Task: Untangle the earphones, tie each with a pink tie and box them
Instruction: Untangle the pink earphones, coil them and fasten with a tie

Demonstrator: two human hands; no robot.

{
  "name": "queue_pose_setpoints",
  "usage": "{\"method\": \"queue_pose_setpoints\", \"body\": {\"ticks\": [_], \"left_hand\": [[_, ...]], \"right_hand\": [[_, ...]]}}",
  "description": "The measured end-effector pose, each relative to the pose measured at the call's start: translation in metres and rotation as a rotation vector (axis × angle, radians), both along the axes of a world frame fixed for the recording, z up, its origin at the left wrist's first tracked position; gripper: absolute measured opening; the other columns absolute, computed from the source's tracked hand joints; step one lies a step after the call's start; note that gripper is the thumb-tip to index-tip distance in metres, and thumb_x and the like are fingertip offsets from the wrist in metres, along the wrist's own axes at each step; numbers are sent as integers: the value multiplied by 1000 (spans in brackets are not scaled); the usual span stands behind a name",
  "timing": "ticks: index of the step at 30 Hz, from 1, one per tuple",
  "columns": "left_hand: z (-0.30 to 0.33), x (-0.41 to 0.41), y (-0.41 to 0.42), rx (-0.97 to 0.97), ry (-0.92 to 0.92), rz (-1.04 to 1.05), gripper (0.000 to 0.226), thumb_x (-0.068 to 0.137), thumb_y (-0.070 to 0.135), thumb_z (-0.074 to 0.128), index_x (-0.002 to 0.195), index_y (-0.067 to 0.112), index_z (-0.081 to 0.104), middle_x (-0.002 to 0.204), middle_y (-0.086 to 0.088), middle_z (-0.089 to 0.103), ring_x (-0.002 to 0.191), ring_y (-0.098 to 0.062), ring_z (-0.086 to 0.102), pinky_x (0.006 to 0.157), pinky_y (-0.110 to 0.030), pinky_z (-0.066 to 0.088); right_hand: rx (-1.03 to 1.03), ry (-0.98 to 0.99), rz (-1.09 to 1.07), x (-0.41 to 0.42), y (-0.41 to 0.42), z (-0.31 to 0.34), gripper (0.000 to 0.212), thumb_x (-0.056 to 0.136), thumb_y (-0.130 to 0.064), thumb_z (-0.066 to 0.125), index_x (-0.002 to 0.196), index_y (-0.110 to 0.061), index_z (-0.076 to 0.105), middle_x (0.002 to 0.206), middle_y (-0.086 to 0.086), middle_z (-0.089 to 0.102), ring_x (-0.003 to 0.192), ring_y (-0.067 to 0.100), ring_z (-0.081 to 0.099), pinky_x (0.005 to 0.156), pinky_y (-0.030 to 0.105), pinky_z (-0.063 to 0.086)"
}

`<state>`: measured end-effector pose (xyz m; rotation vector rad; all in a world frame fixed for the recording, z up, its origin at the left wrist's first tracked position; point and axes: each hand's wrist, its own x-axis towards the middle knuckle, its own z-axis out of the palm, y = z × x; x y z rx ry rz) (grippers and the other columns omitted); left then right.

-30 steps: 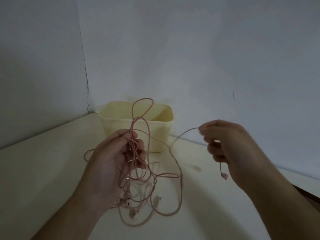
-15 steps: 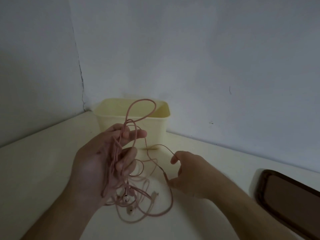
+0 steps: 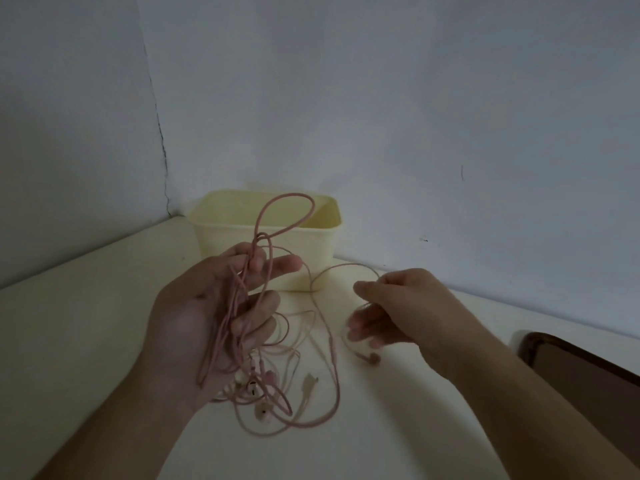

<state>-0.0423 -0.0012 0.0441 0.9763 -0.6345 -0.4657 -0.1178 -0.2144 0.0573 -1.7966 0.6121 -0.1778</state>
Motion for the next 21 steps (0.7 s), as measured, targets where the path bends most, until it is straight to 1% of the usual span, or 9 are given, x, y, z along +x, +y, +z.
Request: {"method": "queue_pose_setpoints", "body": {"ticks": [1,3,6,9,11,13,16,18,21], "left_hand": [[1,0,0,4,-2,6,43,53,59,87,80,29,72,108,-18,46,46,1,53,42,-14,44],[2,-1,-1,3,-8,7,42,52,59,87,77,29,73,101,-17,48,45,0,53,41,-15,44],[3,-4,-1,-14,-9,-1,39,53,58,87,76,29,74,93,-15,51,44,0,54,42,-14,44],[4,-4,0,-9,-18,0,38,53,58,87,74,30,74,91,-13,52,44,0,53,41,-15,44],[3,-2,0,-1,-20,0,39,51,59,87,73,31,73,89,-14,51,43,-1,52,41,-15,44],[5,-3,-1,0,-30,7,38,51,59,87,72,31,73,87,-13,50,43,-1,52,40,-15,43],[5,-6,0,-6,-33,18,40,46,60,88,68,30,75,81,-6,58,42,0,52,40,-14,44],[6,-6,-1,-7,-35,24,42,41,60,90,67,30,76,78,-1,64,43,1,54,40,-14,44],[7,-5,-2,-17,10,61,48,31,56,95,64,27,76,77,1,69,41,-1,52,39,-14,43]], "right_hand": [[33,-9,23,2,0,-4,19,98,-17,71,99,2,73,87,15,81,82,34,80,83,44,67],[-91,15,55,9,4,-14,15,91,-24,76,99,-11,76,95,8,81,91,32,79,90,51,64],[-459,107,50,14,17,-27,33,92,-55,68,90,-22,71,88,-2,76,82,21,75,82,45,65],[-556,204,28,16,25,-38,74,92,-81,45,81,-13,74,79,1,76,74,21,73,79,41,63],[-589,228,-26,16,23,-41,78,89,-87,40,78,-16,70,77,0,73,72,22,72,78,40,63],[-663,227,-74,14,16,-35,70,89,-83,53,77,-14,64,71,2,72,65,21,71,71,36,61],[-414,193,1,6,12,-20,65,91,-66,69,78,-3,65,61,9,74,51,22,67,63,37,60],[-123,117,20,5,13,-18,59,96,-54,72,91,4,71,69,9,78,60,27,74,73,47,64],[-18,-6,-39,10,16,-31,46,100,-48,69,92,-4,77,80,1,82,76,23,81,92,62,61]]}}
